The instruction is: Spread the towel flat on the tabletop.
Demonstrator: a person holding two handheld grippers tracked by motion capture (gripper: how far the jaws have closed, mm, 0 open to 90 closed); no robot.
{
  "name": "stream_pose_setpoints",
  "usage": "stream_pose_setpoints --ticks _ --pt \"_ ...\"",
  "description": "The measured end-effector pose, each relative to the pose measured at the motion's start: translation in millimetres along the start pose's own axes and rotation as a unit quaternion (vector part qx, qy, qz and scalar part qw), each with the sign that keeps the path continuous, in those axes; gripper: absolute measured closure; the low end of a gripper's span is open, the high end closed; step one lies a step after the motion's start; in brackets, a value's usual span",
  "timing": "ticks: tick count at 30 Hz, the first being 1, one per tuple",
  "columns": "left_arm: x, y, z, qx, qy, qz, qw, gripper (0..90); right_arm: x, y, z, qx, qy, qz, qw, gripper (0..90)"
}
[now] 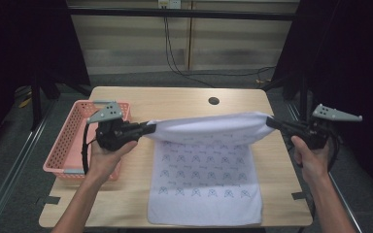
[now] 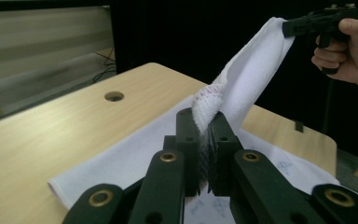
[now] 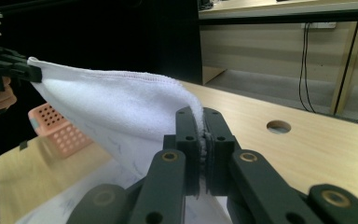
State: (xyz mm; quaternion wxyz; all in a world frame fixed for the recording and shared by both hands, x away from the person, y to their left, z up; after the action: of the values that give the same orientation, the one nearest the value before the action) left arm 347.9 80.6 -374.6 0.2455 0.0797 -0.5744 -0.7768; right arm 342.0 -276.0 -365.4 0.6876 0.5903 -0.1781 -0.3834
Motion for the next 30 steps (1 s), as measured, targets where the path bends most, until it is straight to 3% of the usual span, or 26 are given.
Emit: stream_pose_setpoints --ticks 2,3,4,5,6,8,11,14,16,20,22,26,29,30 --pt "5.7 -22.7 -2.3 -0.018 -0.004 0.0 0.9998 84.9 -5.5 -15.9 8.6 -0.007 0.003 0.001 1.0 86.7" --pt "8.1 -33.9 -3.9 -0.019 -0.009 0.012 0.9997 84.3 -7.8 -25.7 11.7 -0.01 0.007 -0.004 0.9999 86.7" --pt "8.1 -33.9 -3.9 -0.019 -0.009 0.012 0.9997 84.2 -7.8 -25.7 11.7 -0.01 0.007 -0.004 0.9999 86.7" --pt "9.8 -46.6 -7.1 -0.03 -0.011 0.017 0.9993 84.2 -10.0 -37.6 13.4 -0.02 0.009 -0.008 0.9997 86.7" --pt "11.9 -71.7 -12.2 -0.053 -0.009 0.023 0.9983 84.2 -13.3 -65.9 15.2 -0.054 0.008 -0.012 0.9985 86.7" --pt "15.2 -92.9 -16.0 -0.065 -0.015 0.04 0.997 83.9 -16.2 -93.7 17.3 -0.083 0.007 -0.019 0.9963 86.7" --pt "23.6 -119.7 -20.3 -0.089 -0.026 0.048 0.9946 83.1 -21.9 -131.8 23.3 -0.127 0.014 -0.03 0.9914 86.5" --pt "35.4 -140.8 -20.2 -0.128 -0.045 0.043 0.9899 81.5 -31.2 -160.5 34.6 -0.166 0.03 -0.033 0.9852 84.8" --pt "41.6 -151.9 -17.9 -0.142 -0.057 0.055 0.9866 80.4 -36.4 -174.1 41.4 -0.191 0.037 -0.041 0.98 82.3" --pt "52.3 -174.3 -14.9 -0.175 -0.068 0.055 0.9806 78.3 -43.6 -189.6 47.4 -0.218 0.039 -0.034 0.9746 82.2" --pt "53.8 -176.7 -13.8 -0.178 -0.066 0.055 0.9802 77.1 -46.2 -191.4 48.1 -0.222 0.041 -0.031 0.9737 82.1" --pt "66.7 -180.9 0.8 -0.193 -0.095 0.047 0.9754 74.6 -62.6 -198.2 58.8 -0.24 0.065 -0.015 0.9685 75.4" --pt "70.9 -178.2 11.5 -0.187 -0.103 0.037 0.9762 71.4 -69.7 -194.3 66.1 -0.229 0.076 -0.013 0.9705 69.7" --pt "71.2 -175.9 14.0 -0.18 -0.104 0.035 0.9775 71.2 -71.2 -193.3 68.3 -0.226 0.077 -0.011 0.9709 69.7"
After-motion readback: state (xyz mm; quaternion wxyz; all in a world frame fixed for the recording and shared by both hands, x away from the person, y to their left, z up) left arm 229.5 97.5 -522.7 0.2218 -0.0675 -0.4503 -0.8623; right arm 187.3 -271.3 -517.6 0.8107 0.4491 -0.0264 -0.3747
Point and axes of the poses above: each handheld gripper's, and its own axes: z roughly backward along the jaws, y roughly out of its top, x roughly to its right, the point moved 10 cm from there along -z, roughly forward along the jaws
